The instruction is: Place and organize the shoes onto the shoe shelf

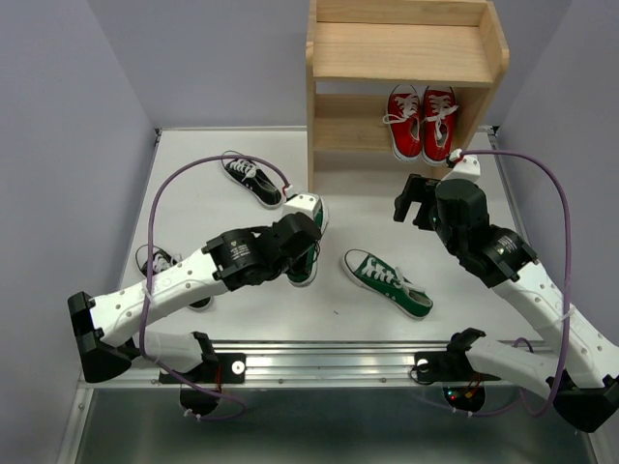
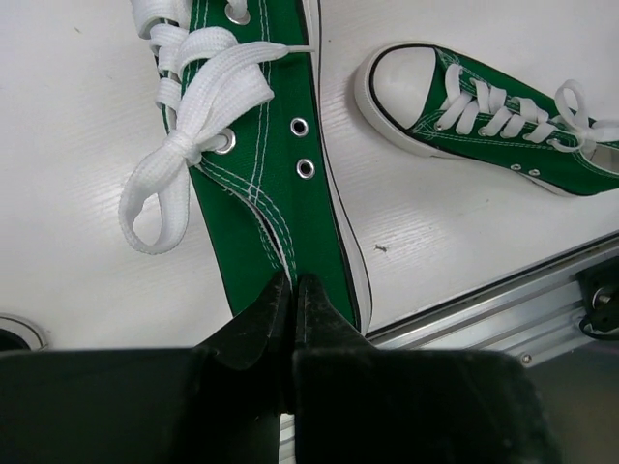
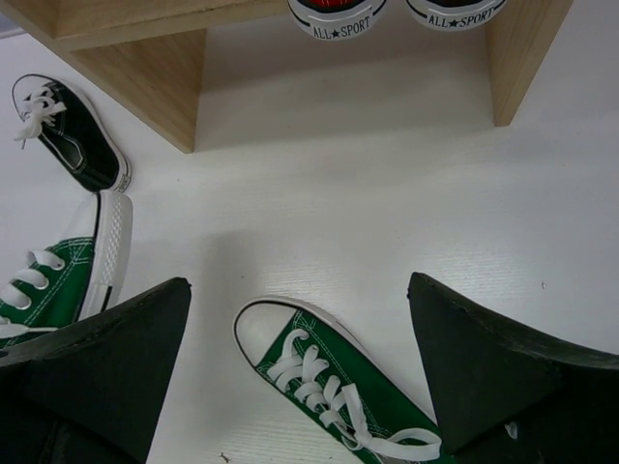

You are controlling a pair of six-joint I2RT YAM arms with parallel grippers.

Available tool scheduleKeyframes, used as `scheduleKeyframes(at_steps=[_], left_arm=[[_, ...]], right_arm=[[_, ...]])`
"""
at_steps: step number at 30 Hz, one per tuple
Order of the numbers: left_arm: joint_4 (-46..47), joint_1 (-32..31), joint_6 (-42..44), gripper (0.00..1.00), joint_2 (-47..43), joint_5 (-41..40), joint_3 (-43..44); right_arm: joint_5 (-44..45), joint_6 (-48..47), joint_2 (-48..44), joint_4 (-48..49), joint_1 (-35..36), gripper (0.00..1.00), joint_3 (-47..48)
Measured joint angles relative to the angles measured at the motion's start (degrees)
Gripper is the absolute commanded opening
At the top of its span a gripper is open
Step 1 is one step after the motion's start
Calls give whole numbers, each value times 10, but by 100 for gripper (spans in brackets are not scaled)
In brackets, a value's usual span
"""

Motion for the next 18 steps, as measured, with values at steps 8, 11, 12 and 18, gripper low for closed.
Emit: scheduleKeyframes(at_steps=[8, 11, 12, 18], left_arm=[[-48, 0, 30, 0, 1, -5, 84], [-61, 0, 40, 0, 11, -13, 122], [-64, 0, 43, 0, 16, -15, 138], [-73, 0, 76, 0, 58, -31, 241]], right_arm=[[6, 6, 0, 0, 0, 100, -1], [16, 12, -5, 4, 0, 100, -9], [22, 14, -9, 5, 0, 100, -13], [55, 22, -35, 10, 0, 100, -19]])
